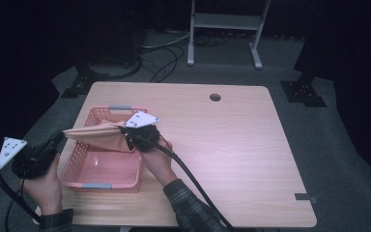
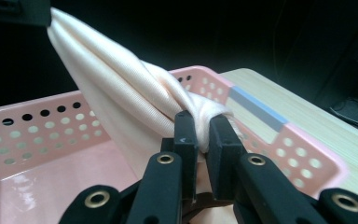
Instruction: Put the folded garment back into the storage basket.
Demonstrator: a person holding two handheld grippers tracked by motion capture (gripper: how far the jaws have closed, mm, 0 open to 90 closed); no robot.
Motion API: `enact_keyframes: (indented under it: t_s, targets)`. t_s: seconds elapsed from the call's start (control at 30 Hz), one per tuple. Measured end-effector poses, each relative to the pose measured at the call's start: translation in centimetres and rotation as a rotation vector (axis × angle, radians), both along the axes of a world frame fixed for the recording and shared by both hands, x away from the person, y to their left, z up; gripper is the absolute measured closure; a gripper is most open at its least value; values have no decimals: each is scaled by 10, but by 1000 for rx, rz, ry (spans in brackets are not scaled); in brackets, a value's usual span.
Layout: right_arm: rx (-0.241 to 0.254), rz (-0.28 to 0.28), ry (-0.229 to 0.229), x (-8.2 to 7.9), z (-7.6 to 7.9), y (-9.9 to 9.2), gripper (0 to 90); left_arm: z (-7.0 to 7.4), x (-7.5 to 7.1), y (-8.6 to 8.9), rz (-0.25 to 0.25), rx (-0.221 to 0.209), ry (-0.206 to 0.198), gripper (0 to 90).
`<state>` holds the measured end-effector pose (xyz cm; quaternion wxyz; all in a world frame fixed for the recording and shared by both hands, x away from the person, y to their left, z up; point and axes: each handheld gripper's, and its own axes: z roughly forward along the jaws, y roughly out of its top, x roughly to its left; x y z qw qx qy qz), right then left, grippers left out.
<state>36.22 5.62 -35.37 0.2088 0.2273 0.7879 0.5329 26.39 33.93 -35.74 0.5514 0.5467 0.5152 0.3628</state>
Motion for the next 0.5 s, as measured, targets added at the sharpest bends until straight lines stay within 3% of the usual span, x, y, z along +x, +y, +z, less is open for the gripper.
enact_keyframes:
  t_s: [0.23, 0.5]
  targets:
    - [3, -6, 11, -3, -6, -12, 838, -3, -4, -8, -19, 0, 13, 900]
    - [4, 21, 15, -15, -12, -11, 838, -9, -15, -3, -30, -7, 38, 900]
